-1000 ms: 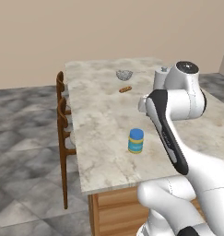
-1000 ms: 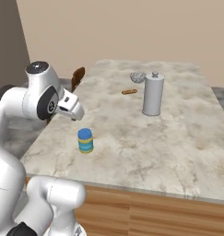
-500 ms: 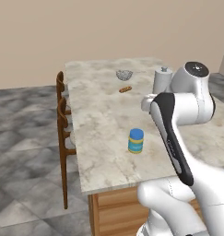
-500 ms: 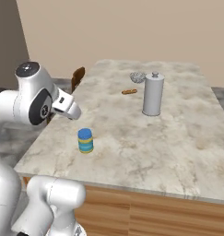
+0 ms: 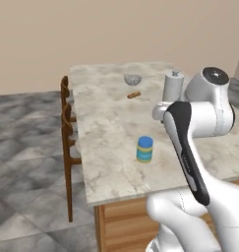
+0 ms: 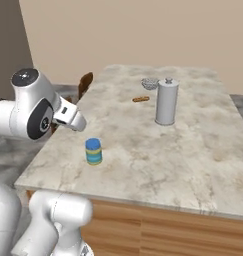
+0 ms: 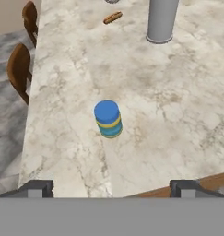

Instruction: Move the mayonnaise and condiment bottle from the cabinet to the dining counter.

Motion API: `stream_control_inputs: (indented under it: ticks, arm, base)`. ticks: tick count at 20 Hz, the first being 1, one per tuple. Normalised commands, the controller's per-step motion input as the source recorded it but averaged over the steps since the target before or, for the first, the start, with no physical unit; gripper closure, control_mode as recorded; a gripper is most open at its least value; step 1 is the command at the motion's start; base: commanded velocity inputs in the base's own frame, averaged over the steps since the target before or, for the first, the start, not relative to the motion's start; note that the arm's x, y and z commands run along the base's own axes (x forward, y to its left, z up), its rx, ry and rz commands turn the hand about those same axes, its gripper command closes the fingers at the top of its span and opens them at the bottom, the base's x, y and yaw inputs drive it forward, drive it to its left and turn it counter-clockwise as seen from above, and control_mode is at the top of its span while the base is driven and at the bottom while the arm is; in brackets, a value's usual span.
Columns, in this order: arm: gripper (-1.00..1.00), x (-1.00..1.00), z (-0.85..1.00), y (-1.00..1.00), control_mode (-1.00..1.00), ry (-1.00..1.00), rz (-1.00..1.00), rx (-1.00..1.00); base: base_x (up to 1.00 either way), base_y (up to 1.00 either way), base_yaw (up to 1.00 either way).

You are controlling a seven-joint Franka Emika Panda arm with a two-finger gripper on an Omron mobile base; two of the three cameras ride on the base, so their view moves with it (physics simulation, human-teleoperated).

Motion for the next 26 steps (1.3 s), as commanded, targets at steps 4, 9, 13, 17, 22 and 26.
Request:
stream_control_inputs:
  ticks: [4, 9, 13, 17, 22, 26]
  arm:
    - [-1.00, 0.00, 0.00, 0.00, 1.00, 0.00, 0.00, 0.00]
    - [-1.00, 0.00, 0.00, 0.00, 1.00, 0.00, 0.00, 0.00]
    - [-1.00, 0.00, 0.00, 0.00, 1.00, 0.00, 0.00, 0.00]
    - [-1.00, 0.00, 0.00, 0.00, 1.00, 0.00, 0.00, 0.00]
    - [-1.00, 0.00, 0.00, 0.00, 1.00, 0.00, 0.00, 0.00]
    - [-1.00, 0.00, 0.00, 0.00, 1.00, 0.00, 0.00, 0.00]
  base:
    - [-0.82, 0.24, 0.58]
    - [-0.81, 0.38, 0.89]
    - [-0.22, 0.12, 1.00]
    - [0.00, 0.00, 1.00]
    - [0.00, 0.00, 1.00]
    - [0.00, 0.00, 1.00]
